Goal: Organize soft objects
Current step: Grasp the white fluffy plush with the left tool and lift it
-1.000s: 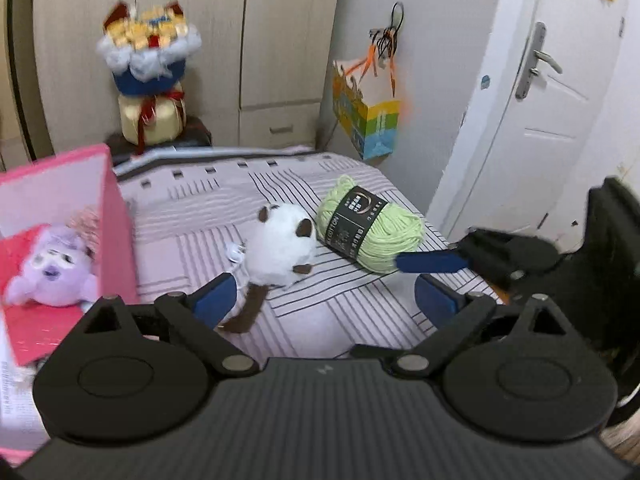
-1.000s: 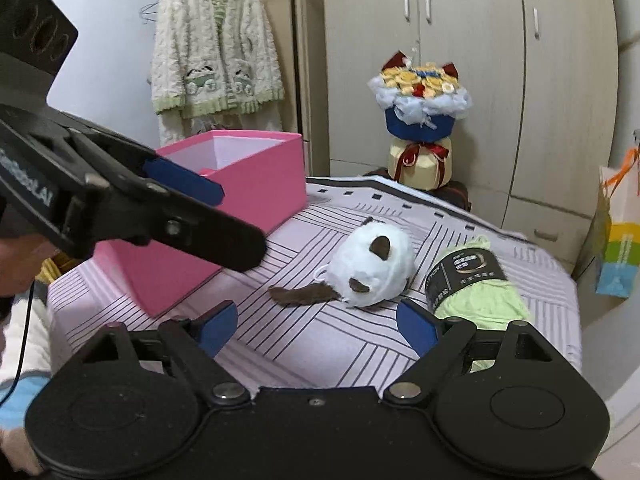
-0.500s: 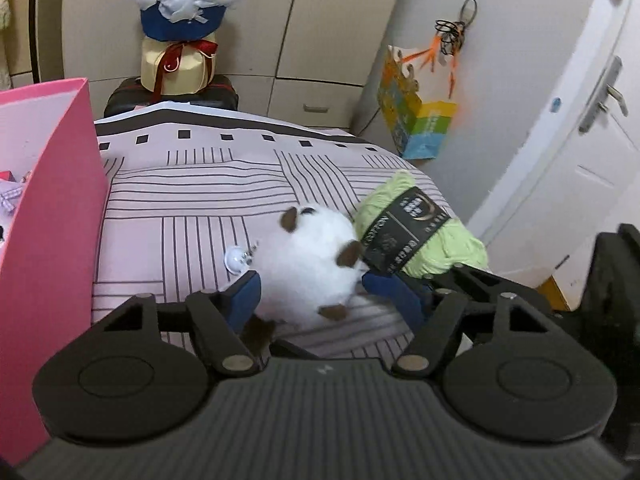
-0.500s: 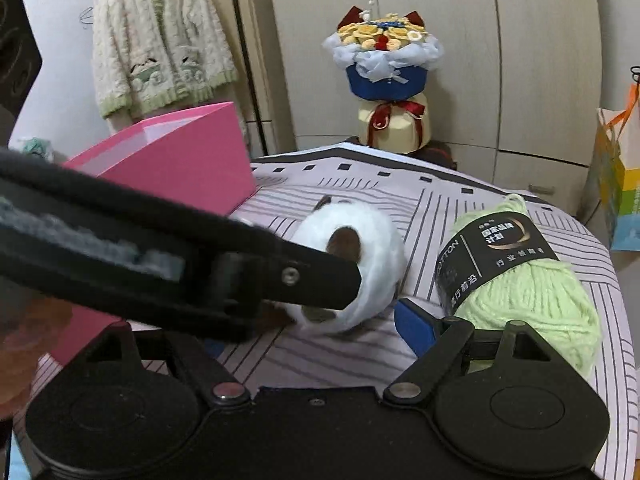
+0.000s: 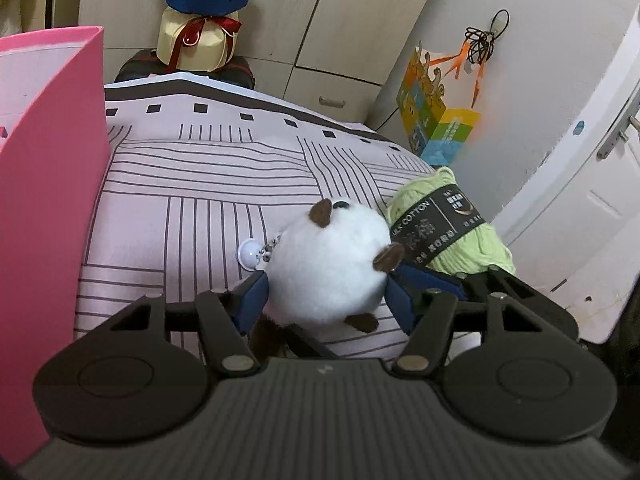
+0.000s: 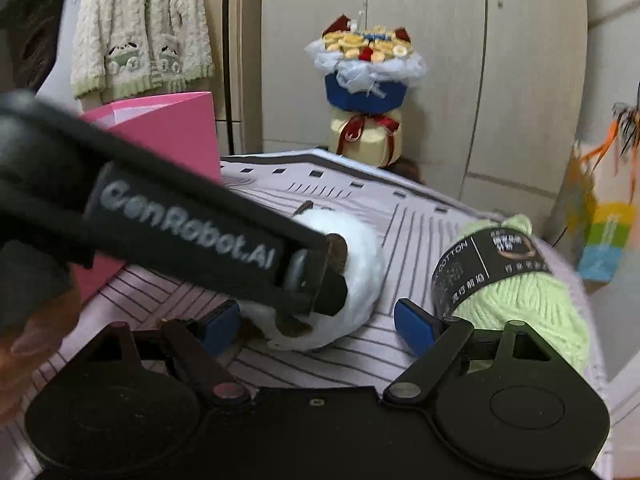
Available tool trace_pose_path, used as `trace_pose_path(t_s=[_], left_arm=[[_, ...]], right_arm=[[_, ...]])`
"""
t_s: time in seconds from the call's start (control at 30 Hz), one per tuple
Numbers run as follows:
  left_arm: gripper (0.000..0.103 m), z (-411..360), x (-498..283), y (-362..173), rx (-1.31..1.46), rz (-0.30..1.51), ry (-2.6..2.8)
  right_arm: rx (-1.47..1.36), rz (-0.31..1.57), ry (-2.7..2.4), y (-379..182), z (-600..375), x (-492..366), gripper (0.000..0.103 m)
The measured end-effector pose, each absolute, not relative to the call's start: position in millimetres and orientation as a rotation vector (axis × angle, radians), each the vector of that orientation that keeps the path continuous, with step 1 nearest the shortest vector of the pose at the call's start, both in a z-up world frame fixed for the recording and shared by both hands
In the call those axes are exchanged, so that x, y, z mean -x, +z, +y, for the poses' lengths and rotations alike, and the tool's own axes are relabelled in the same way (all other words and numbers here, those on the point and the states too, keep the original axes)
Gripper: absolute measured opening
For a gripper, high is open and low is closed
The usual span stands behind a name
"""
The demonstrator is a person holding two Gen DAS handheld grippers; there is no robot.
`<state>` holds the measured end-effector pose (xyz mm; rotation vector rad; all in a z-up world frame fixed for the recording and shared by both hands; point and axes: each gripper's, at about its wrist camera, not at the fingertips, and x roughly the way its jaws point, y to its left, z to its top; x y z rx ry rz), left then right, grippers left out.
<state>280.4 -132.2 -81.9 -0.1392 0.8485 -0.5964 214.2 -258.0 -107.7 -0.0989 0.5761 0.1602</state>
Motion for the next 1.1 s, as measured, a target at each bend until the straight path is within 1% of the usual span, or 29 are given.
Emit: trace_pose_path(t_s=[0.13,0.3,0.5,0.63,0.7,0.77,1.1], left_arm=[[0.056,-128.9,-282.3,-81.7,0.155,0.854,-0.611],[0.054,-123.6,-284.8,-82.5,0.188,0.865,-0.612],[0.054,-117.3,-290.2,-84.1,0.253,0.903,-0.605],[0.051,-116.2,-294.3,-84.3,0.257,0.952,-0.603],[0.05,-115.6,-295.1,-84.5,0.261,0.951,-0.597],[0.049,-116.1,-291.8,-82.7,0.249,0.939,-0.601],[0.049,-106.5,-253.1,-71.7,0.198,0.889,-0.642]], right_arm=[[0.125,0.557,0.169,-103.8,-254.2,-211.7,0.087],[0.239,0.533,0.153,-100.8,-242.8,-202.8,0.087],[0.215,0.585,0.18,-102.9,-237.6,-220.9,0.087],[0.126,0.636,0.176,-107.1,-242.6,-237.1,0.088],[0.107,0.643,0.175,-107.3,-244.1,-240.1,0.08],[0.147,0.628,0.161,-106.8,-239.6,-234.9,0.076],[0.199,0.576,0.146,-97.0,-220.6,-191.0,0.075]])
